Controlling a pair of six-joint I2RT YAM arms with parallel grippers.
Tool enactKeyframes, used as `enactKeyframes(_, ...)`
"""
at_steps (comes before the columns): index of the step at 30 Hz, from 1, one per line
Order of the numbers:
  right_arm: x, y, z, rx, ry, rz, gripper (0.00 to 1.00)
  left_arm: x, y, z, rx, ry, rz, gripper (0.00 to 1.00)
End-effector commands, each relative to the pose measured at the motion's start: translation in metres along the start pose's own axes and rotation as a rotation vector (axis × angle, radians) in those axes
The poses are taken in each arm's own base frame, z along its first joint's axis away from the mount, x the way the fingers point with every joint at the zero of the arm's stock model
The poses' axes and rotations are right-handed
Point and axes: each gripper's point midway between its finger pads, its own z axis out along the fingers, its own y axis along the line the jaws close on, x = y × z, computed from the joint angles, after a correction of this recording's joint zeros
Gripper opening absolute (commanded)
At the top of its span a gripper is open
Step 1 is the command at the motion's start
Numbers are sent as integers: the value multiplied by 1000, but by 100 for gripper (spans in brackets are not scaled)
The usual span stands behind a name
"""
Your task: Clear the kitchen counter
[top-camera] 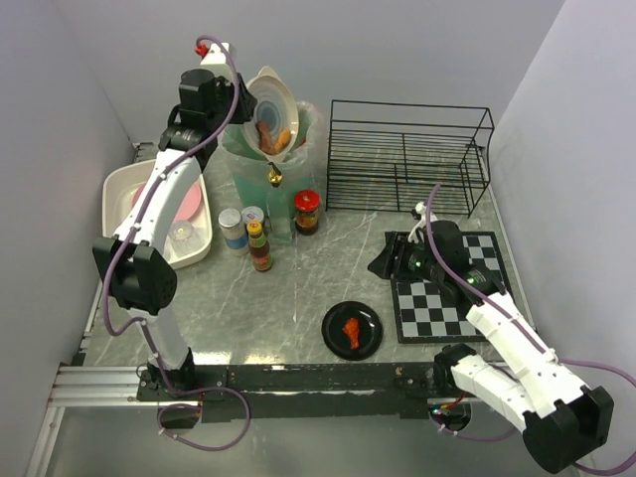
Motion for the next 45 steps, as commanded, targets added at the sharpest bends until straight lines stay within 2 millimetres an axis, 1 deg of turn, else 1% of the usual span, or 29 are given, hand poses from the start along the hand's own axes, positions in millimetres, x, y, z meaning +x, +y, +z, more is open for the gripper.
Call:
enactKeyframes(1,-6,7,-4,-41,-36,-22,58,-101,-21,-33,-45,-298,130,1)
enactKeyframes(5,-3,5,-2,-42,-26,-17,58,-97,-25,-26,-117,-306,219,1)
enactKeyframes(7,-2,6,-1,-48,-20,-16,59,-96,-28,-26,-143,-318,238,1)
enactKeyframes(8,-2,6,-1,-50,-17,-14,58,-97,-27,-27,-175,-326,296,1)
enactKeyframes(13,1,6,2,-56,-3,-15,58,-100,-45,-32,-248,-371,429,1)
enactKeyframes(14,2,7,3,-61,2,-15,59,-103,-47,-35,-277,-394,455,1)
enactKeyframes(15,1,7,3,-60,2,-15,58,-100,-54,-34,-288,-393,498,1)
enactKeyframes(17,2,8,3,-64,7,-13,58,-100,-58,-35,-335,-407,555,1)
enactKeyframes(20,4,8,3,-68,9,-12,59,-99,-55,-33,-403,-414,619,1)
enactKeyframes(24,5,8,4,-68,17,-12,58,-100,-49,-37,-477,-434,649,1)
enactKeyframes(25,5,7,5,-68,20,-11,59,-103,-48,-40,-482,-441,634,1)
enactKeyframes(28,6,9,6,-78,28,-11,58,-120,-46,-52,-478,-477,554,1)
enactKeyframes(30,6,10,7,-85,31,-8,59,-138,-47,-64,-448,-516,462,1)
enactKeyframes(31,7,11,7,-89,33,-7,58,-148,-48,-74,-416,-543,391,1)
enactKeyframes(33,8,11,9,-95,41,-1,58,-169,-43,-94,-328,-588,251,1)
enactKeyframes(34,9,12,9,-99,46,-2,58,-179,-36,-107,-287,-614,190,1)
enactKeyframes(36,10,12,10,-104,47,1,59,-192,-22,-130,-207,-650,44,1)
enactKeyframes(37,11,12,10,-108,52,-1,58,-200,-18,-148,-171,-676,0,1)
enactKeyframes(38,11,12,10,-108,54,0,58,-198,-6,-152,-168,-675,-45,1)
enactKeyframes(39,11,13,10,-113,56,-2,58,-202,1,-166,-161,-692,-79,1)
enactKeyframes(40,11,13,10,-114,58,-1,58,-206,11,-184,-168,-716,-117,1)
enactKeyframes(41,11,14,11,-120,60,-3,58,-205,26,-195,-190,-727,-150,1)
enactKeyframes(42,11,15,11,-124,62,-3,58,-202,36,-207,-201,-733,-188,1)
enactKeyframes(43,11,17,10,-131,65,-4,58,-197,53,-215,-228,-734,-224,1)
enactKeyframes(44,11,18,11,-138,70,-6,59,-194,67,-227,-253,-740,-252,1)
enactKeyframes(45,10,20,11,-145,70,-10,58,-186,82,-237,-276,-739,-289,1)
